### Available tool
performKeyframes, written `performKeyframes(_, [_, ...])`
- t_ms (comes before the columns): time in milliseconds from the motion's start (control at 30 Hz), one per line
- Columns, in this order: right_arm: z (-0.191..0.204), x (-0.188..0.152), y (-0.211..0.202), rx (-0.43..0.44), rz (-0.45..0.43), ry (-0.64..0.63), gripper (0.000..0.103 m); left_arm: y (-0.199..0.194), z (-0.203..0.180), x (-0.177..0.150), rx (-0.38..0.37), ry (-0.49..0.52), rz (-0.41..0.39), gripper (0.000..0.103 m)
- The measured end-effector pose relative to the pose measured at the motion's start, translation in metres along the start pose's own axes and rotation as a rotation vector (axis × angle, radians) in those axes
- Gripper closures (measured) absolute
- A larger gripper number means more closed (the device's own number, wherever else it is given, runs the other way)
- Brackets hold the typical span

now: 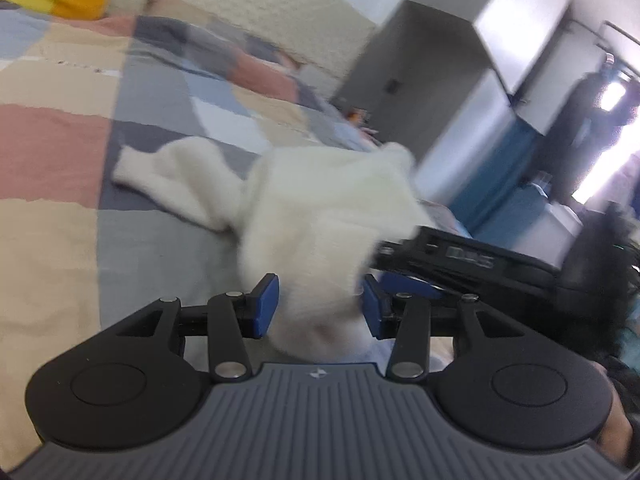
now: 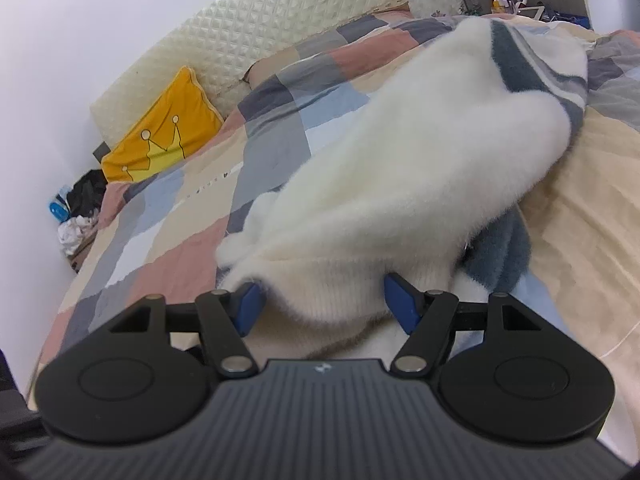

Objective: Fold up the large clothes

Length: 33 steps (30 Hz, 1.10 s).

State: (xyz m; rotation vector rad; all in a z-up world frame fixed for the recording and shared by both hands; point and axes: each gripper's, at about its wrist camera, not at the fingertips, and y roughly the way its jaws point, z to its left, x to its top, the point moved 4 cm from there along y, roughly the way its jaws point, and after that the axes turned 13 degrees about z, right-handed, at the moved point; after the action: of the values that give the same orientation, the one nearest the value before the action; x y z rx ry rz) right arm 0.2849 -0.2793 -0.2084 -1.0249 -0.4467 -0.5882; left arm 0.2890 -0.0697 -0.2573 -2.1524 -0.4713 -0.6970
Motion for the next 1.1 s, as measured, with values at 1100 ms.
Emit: performKeyframes(1100, [-0.013, 0.019, -0.017, -0.503, -0.246, -0.188, 0.028, -0.047, -0.003, 0.032, -0.015, -0.084, -0.207, 0.083])
